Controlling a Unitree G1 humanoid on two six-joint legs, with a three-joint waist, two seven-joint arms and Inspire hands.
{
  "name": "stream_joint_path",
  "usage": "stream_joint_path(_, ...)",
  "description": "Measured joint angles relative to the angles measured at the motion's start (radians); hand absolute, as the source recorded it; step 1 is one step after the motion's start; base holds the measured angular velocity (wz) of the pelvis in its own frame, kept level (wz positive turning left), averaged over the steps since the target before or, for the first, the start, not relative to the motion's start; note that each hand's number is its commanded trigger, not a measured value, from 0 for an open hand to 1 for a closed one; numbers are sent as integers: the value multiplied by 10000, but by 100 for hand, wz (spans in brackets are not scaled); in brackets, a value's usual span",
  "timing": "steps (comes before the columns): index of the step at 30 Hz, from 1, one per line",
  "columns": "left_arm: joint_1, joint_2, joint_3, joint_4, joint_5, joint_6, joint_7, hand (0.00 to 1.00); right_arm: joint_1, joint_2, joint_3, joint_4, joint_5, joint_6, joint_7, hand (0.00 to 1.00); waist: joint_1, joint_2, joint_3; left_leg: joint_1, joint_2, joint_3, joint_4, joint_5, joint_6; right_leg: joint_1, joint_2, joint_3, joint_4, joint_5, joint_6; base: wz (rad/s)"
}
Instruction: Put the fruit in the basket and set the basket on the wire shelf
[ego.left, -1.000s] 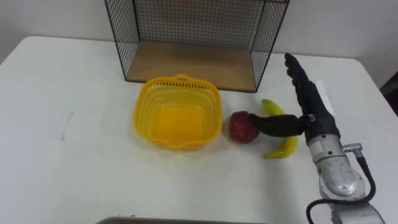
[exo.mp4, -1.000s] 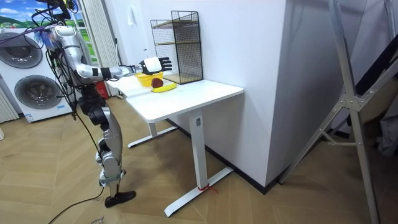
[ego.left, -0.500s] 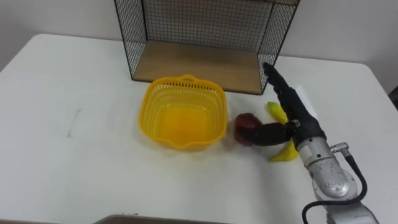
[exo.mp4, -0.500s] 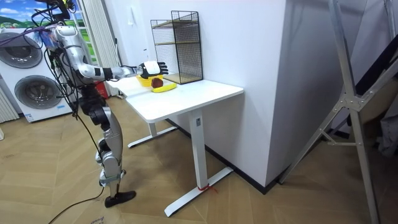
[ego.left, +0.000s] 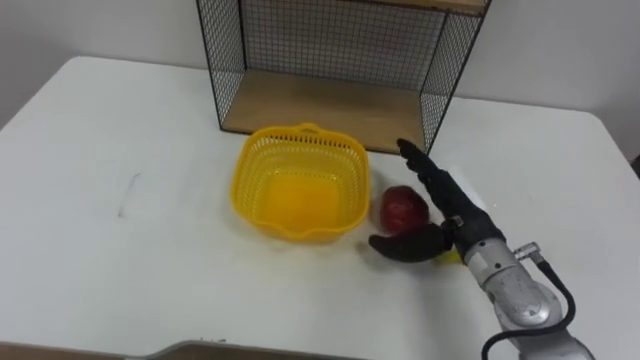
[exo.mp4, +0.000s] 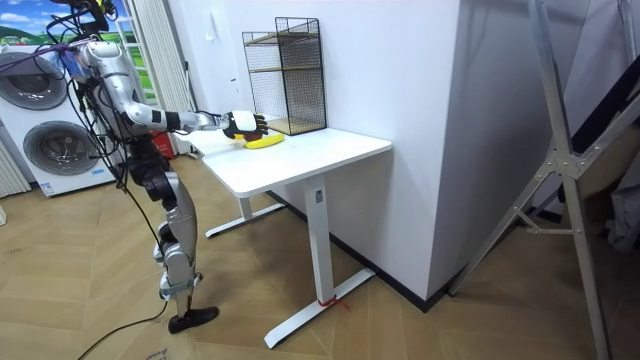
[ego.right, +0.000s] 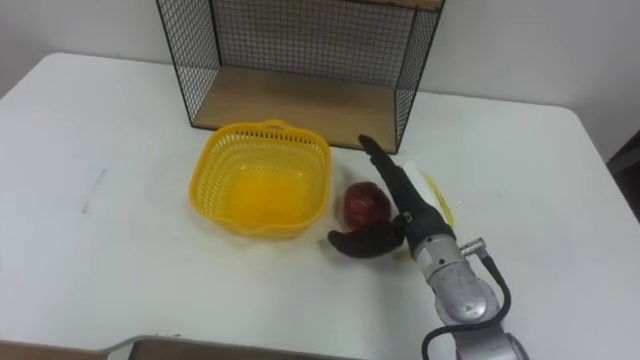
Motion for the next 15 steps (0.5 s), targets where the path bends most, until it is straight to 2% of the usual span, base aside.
stream_joint_path(10, -4, 2, -22, 0, 164, 5, 0, 0, 1, -1, 4, 87, -9, 0, -6, 0, 0, -16, 23, -17, 0, -20, 8, 0, -1, 13, -2, -37, -11, -2, 0, 0)
stream_joint_path(15, -1, 1, -20, 83, 178, 7, 0, 0, -2, -1, 4, 205, -13, -1, -8, 0, -4, -56, 4, -9, 1, -21, 8, 0, -1, 21, -2, -40, -13, -1, 0, 0)
